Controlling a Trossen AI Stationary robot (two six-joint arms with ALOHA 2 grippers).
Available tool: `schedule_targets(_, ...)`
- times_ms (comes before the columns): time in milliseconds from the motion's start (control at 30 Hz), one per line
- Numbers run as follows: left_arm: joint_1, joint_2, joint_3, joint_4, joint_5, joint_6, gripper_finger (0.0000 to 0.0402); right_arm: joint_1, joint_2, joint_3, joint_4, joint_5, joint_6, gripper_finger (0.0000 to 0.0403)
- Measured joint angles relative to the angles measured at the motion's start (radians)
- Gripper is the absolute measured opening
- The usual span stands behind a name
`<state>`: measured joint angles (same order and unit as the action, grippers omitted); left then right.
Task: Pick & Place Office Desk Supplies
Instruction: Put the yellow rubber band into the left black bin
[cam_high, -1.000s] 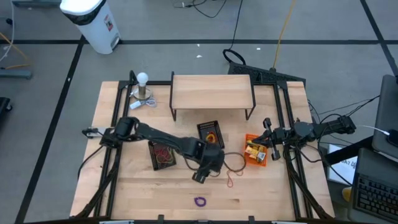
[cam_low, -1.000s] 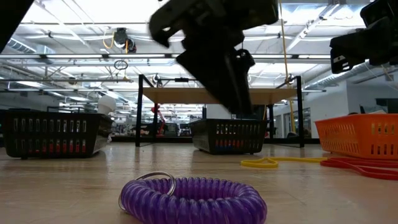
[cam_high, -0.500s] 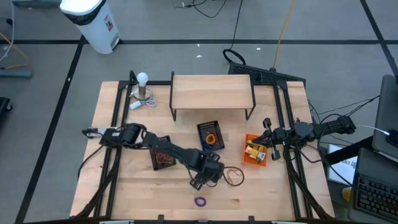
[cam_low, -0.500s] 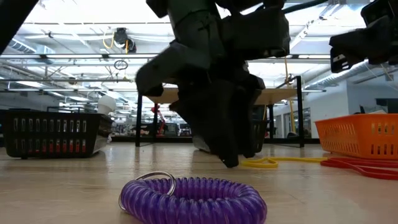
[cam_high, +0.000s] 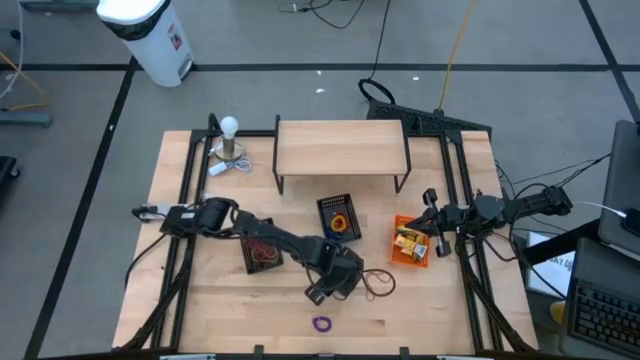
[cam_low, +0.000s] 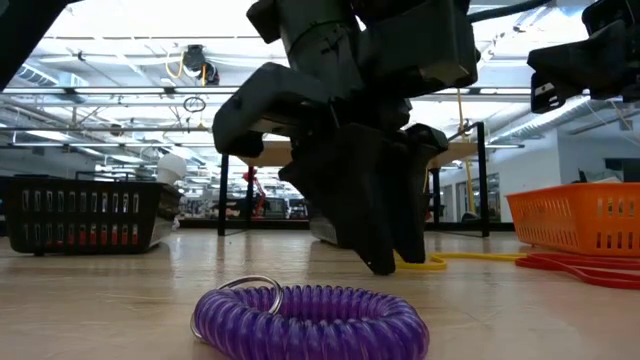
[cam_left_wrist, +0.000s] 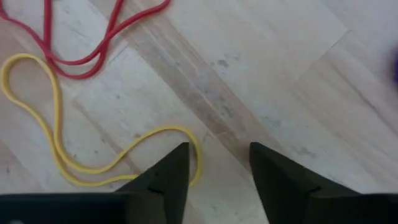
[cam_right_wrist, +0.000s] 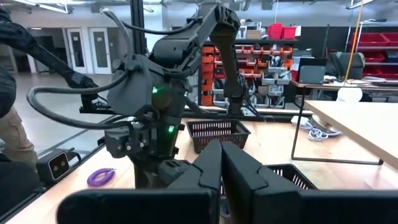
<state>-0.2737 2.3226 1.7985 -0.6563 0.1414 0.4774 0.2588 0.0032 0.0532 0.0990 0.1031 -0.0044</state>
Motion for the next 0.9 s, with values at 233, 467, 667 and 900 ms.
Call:
schedule_targets(233, 0.027, 0.037, 0.001, 0.008, 0.034, -0.024, 0.0086, 0.000, 0.000, 0.000, 0.002, 0.000, 0.003, 0.0001)
schedule_targets(467, 0.049, 0.040, 0.000, 0.015, 0.068, -0.053, 0.0018, 0.000, 0.000, -0.001, 0.002, -0.002, 0.003, 0.0001)
schedule_targets(667, 0.037, 0.008, -0.004, 0.014, 0.027, -0.024, 0.0002, 0.000, 0.000, -0.001, 0.002, -0.003, 0.003, 0.0001)
schedule_targets(900, 0.022, -0.149, -0.008, 0.019, -0.063, -0.001, 0.0001, 0.000, 0.000, -0.001, 0.002, -0.003, 0.003, 0.0001)
